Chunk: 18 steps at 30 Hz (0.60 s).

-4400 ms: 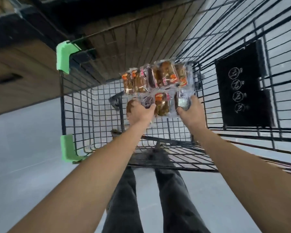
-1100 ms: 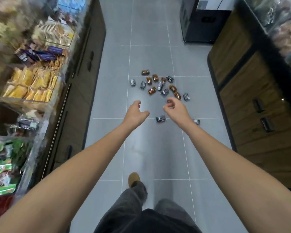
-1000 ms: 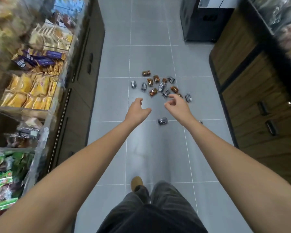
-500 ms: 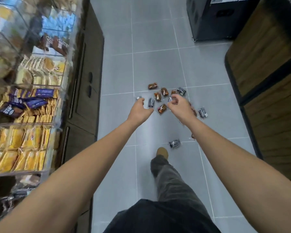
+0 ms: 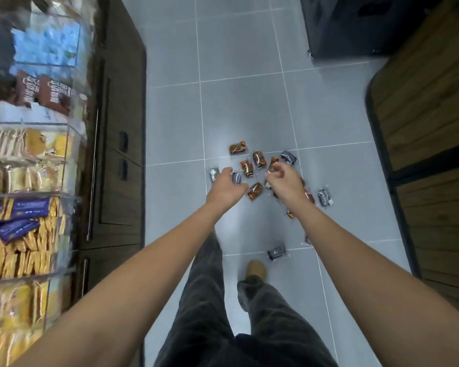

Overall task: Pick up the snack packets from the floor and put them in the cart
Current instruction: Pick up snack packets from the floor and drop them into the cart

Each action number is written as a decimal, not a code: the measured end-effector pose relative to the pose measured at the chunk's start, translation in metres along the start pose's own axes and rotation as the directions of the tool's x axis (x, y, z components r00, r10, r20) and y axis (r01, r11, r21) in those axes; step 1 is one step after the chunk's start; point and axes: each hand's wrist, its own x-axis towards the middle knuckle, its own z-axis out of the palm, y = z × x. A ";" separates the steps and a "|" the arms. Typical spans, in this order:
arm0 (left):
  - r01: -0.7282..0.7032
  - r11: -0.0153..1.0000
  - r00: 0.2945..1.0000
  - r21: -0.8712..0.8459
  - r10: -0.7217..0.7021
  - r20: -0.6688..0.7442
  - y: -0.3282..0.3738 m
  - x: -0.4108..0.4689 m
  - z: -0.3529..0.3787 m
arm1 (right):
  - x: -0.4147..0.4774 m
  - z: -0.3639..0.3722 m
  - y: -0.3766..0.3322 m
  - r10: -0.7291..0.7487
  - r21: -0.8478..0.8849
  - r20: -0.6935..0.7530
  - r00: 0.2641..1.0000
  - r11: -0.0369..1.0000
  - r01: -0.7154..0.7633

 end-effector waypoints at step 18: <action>0.009 0.990 0.989 0.138 -0.030 0.147 -0.086 0.325 0.089 | 0.261 0.122 0.134 0.326 0.025 -0.280 0.903 0.943 -0.332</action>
